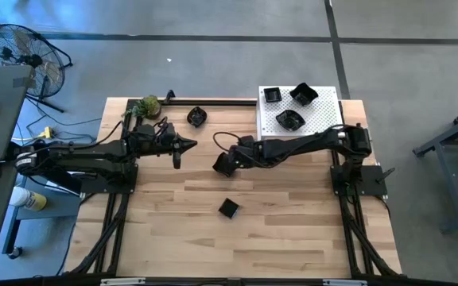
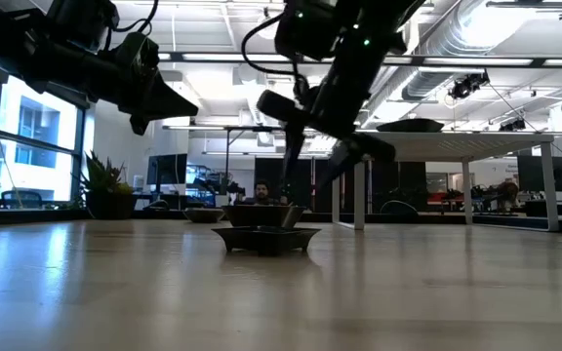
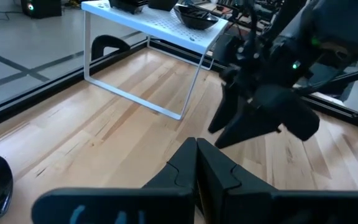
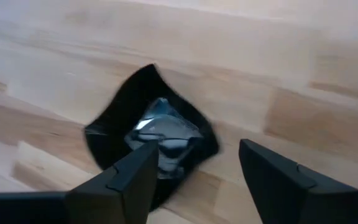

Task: Pick & Place Mini shaped plates
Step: Stack the distorted square plate on top of the stacked distorted square plates on the shelf

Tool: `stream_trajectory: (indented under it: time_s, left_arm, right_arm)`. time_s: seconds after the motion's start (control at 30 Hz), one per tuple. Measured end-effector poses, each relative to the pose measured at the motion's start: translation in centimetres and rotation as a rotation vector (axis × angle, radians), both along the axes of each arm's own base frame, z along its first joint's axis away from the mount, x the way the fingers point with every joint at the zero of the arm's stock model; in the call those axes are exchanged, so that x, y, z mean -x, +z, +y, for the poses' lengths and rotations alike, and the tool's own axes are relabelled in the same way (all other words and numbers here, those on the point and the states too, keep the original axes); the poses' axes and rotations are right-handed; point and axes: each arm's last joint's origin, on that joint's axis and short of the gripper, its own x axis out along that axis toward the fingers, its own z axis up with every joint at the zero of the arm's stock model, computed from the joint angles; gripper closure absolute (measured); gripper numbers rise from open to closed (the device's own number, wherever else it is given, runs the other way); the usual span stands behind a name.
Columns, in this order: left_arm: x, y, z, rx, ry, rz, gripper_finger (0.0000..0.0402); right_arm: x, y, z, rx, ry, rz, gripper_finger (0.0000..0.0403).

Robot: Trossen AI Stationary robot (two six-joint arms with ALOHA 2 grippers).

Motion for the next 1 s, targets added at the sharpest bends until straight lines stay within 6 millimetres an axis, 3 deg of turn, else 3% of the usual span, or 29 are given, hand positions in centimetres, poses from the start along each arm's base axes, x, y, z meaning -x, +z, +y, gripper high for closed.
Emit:
stream_trajectory:
  time_s: [0.47,0.7,1.0]
  left_arm:
    - [0.0,-0.1,0.0,0.004,0.0,0.005,0.0401]
    - [0.0,-0.1,0.0,-0.005,-0.002,0.008,0.0401]
    - [0.0,-0.1,0.0,-0.006,-0.004,0.008,0.0401]
  right_arm:
    - [-0.5,-2.3,-0.3,-0.134,-0.066,-0.031,0.0288]
    - [-0.1,-3.7,-0.3,-0.183,-0.069,-0.076,0.0309]
    - [0.0,-4.0,-0.2,-0.184,-0.056,-0.09,0.0333]
